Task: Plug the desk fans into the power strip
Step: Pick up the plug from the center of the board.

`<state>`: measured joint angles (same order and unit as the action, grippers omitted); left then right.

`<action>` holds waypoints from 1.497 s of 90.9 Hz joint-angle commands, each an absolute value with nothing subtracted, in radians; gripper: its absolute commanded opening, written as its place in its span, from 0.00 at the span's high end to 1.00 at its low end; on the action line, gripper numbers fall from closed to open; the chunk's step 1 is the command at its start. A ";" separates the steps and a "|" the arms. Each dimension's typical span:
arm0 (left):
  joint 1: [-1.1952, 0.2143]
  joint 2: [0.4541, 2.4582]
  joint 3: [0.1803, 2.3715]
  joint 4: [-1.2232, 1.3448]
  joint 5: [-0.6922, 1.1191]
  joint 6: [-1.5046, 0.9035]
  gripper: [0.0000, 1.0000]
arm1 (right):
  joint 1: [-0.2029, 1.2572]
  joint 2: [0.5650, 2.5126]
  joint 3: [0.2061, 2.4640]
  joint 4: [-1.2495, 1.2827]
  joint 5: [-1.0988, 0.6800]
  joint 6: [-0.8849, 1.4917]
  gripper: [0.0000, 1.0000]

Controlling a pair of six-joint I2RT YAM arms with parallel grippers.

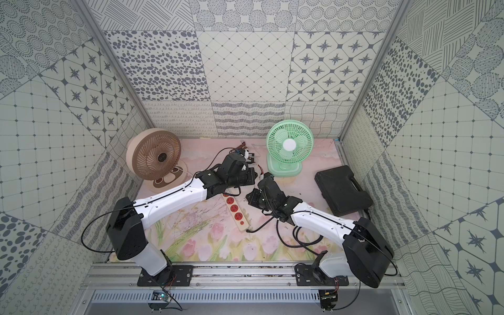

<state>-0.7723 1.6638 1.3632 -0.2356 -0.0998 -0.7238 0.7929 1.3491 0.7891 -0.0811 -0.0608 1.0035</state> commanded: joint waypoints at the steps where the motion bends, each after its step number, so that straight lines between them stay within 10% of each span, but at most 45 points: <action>1: -0.784 1.670 1.389 -0.228 -0.065 -0.711 0.70 | 0.798 1.353 0.790 -0.048 -0.044 0.962 1.00; 21: -0.784 1.649 1.421 -0.288 -0.029 -0.695 0.27 | 0.783 1.286 0.746 -0.020 -0.060 0.885 1.00; 46: -0.781 1.557 1.400 -0.377 -0.037 -0.649 0.01 | 0.695 1.218 0.696 0.011 -0.206 0.815 1.00; 101: -0.753 1.306 1.198 -0.404 -0.122 -0.591 0.01 | 0.285 0.908 0.601 0.033 -0.586 0.886 1.00; 136: -0.738 0.993 0.803 -0.295 -0.306 -0.616 0.00 | 0.272 0.965 0.497 0.211 -0.686 0.872 1.00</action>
<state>-0.7525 1.1000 0.9440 -0.3679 -0.1783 -0.6254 0.2745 0.9257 0.5106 0.1013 -0.6159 0.8875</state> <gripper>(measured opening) 0.995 0.175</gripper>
